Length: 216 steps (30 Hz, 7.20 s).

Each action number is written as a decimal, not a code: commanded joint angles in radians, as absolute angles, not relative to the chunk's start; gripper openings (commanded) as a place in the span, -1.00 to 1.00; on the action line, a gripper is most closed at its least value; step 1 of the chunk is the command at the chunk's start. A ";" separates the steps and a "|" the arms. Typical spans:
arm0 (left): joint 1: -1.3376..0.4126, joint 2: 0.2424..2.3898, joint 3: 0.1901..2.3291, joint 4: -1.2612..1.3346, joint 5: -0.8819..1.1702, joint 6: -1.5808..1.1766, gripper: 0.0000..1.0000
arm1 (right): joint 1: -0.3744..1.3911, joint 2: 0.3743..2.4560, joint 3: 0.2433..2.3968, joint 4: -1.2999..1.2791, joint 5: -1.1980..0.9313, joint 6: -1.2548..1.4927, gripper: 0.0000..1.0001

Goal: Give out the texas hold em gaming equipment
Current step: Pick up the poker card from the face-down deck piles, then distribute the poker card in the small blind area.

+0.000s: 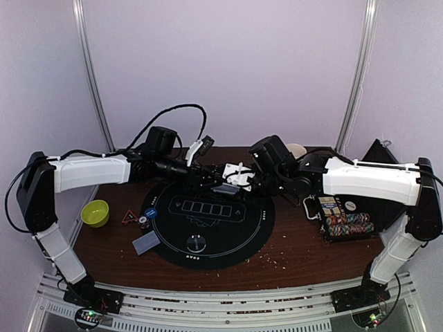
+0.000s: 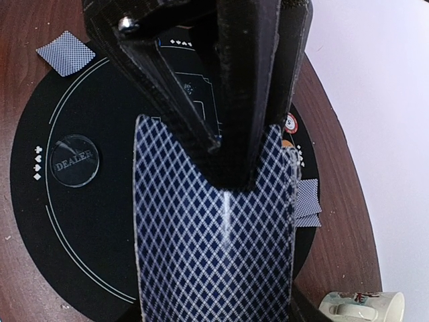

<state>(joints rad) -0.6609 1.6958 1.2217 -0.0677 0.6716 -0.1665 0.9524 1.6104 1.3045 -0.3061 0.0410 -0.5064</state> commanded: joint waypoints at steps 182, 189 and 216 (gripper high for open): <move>-0.285 0.562 0.226 -0.372 0.225 -1.020 -1.00 | 0.909 1.630 1.321 -0.284 0.040 -0.521 -0.06; -0.285 0.458 0.132 -0.366 0.262 -1.112 -1.00 | 0.908 1.630 1.326 -0.288 0.047 -0.525 -0.06; -0.285 0.484 0.110 -0.445 0.239 -1.158 -1.00 | 0.909 1.631 1.335 -0.302 0.057 -0.531 -0.06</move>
